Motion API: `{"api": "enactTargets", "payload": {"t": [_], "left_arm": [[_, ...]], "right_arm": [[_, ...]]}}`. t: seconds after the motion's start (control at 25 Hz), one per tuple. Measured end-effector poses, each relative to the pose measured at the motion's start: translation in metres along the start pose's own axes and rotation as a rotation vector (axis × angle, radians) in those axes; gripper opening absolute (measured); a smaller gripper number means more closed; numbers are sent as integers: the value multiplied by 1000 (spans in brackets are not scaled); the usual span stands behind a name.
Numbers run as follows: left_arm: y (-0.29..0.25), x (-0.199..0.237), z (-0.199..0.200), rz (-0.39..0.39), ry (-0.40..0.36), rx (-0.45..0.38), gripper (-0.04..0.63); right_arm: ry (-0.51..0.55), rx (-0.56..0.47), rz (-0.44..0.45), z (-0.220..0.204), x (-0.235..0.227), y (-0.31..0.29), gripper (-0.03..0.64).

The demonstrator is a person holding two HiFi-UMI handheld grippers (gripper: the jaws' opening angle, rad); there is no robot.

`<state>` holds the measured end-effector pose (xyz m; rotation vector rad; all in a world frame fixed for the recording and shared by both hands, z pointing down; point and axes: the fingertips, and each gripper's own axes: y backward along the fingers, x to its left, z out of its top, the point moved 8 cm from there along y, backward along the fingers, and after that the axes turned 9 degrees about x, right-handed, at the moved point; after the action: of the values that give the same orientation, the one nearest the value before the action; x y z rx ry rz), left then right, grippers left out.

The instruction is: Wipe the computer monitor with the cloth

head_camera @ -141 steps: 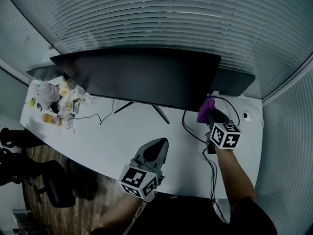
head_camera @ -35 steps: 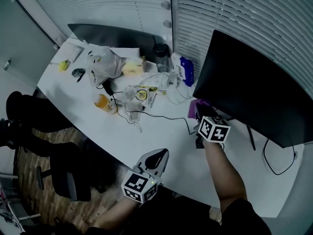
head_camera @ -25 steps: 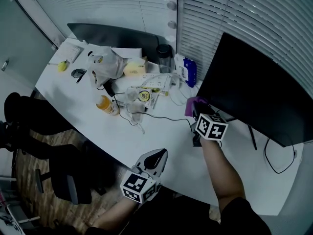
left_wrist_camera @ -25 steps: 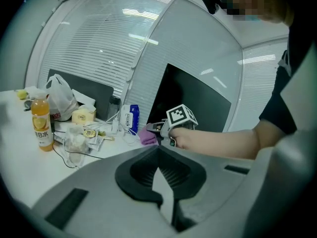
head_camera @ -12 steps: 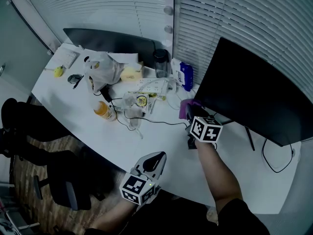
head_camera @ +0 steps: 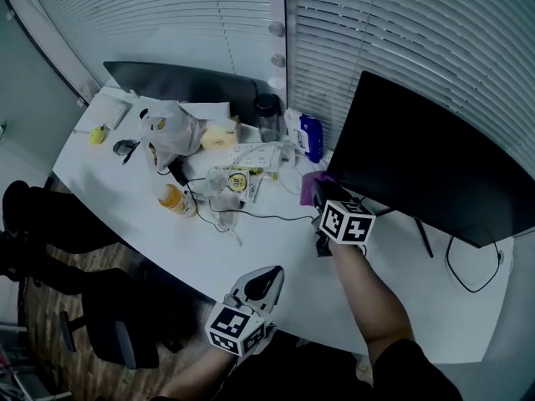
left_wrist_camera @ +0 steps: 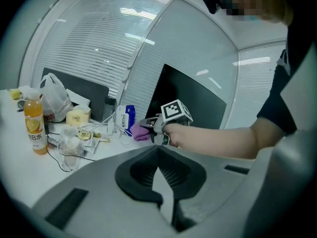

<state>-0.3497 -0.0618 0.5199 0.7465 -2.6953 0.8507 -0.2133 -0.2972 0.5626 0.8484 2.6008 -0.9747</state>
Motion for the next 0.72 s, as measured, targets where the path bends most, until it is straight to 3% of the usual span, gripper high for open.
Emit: {"api": "enactTargets", "payload": {"t": [0.72], "left_arm": [[13,-2,11,-10,-32,-41,5]], "right_arm": [[27,-89,1,39,20,17,75]]}}
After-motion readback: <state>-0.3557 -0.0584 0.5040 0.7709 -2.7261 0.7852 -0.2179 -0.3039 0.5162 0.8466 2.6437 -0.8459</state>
